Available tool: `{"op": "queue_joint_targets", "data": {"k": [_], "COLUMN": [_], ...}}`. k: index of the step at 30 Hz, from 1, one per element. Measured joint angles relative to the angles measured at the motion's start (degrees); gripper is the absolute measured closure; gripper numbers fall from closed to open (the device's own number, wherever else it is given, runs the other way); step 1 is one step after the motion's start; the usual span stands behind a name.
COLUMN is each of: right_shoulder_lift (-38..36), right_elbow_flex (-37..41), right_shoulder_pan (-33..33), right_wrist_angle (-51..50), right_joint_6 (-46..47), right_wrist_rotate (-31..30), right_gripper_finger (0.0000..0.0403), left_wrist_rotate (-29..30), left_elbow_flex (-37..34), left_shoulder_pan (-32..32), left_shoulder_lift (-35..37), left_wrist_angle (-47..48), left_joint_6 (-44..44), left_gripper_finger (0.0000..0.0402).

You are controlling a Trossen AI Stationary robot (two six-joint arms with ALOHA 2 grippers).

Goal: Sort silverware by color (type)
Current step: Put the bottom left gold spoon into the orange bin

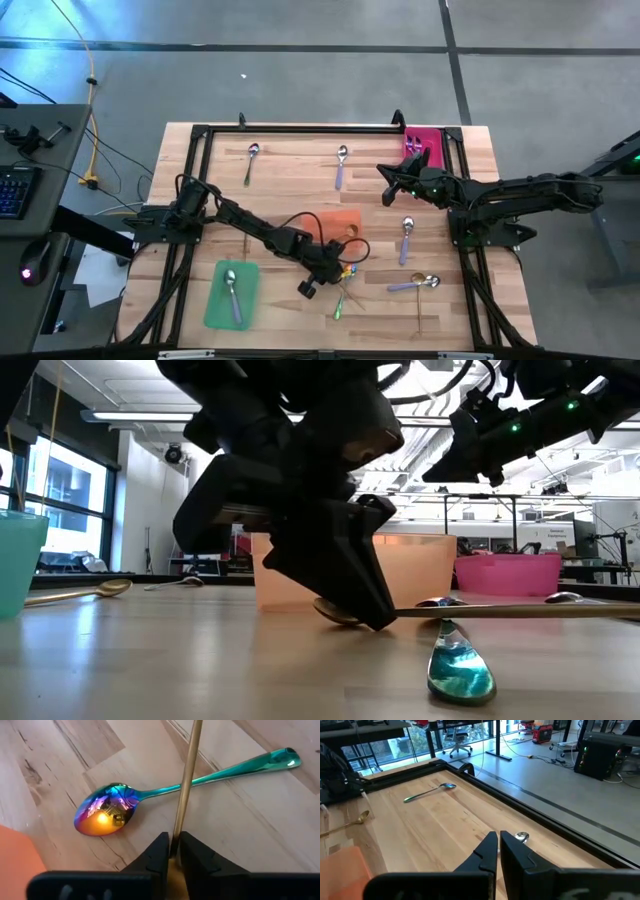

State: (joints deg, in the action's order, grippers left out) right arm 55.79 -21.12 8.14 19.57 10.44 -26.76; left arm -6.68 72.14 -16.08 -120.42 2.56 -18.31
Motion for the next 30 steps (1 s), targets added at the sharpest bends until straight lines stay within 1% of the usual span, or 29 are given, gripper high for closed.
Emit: {"op": "queue_joint_targets", "data": {"k": [4, 9, 12, 16, 19, 23, 26, 30], "right_shoulder_lift": [0.0, 0.0, 0.0, 0.0, 0.0, 0.0, 0.0, 0.0], "right_elbow_flex": [0.0, 0.0, 0.0, 0.0, 0.0, 0.0, 0.0, 0.0], "right_shoulder_pan": [0.0, 0.0, 0.0, 0.0, -0.5, -1.1, -1.2, -1.2], "right_wrist_angle": [0.0, 0.0, 0.0, 0.0, 0.2, 0.5, 0.9, 0.9], "right_joint_6": [0.0, 0.0, 0.0, 0.0, 0.0, -0.2, -0.4, -0.4], "right_wrist_rotate": [0.0, 0.0, 0.0, 0.2, 0.2, 0.2, 0.2, 0.2], "right_gripper_finger": [0.04, 0.04, 0.04, 0.04, 0.04, 0.04, 0.04, 0.04], "left_wrist_rotate": [1.7, 3.4, 4.9, 8.5, 10.4, 13.7, 14.6, 12.8], "left_elbow_flex": [0.0, -0.1, -0.1, -0.1, -0.1, -1.4, -4.0, -8.1], "left_shoulder_pan": [-0.3, -0.6, -0.6, -0.3, 1.3, 5.9, 9.6, 12.8], "left_shoulder_lift": [0.1, 1.9, 4.6, 10.2, 15.5, 20.9, 22.5, 21.9], "left_wrist_angle": [0.5, 2.4, 3.9, 7.0, 9.9, 12.9, 13.3, 11.9], "left_joint_6": [-0.5, -0.8, -0.8, 0.5, 4.9, 13.1, 19.3, 24.7], "left_gripper_finger": [0.0395, 0.0396, 0.0398, 0.0398, 0.0398, 0.0398, 0.0398, 0.0398]}}
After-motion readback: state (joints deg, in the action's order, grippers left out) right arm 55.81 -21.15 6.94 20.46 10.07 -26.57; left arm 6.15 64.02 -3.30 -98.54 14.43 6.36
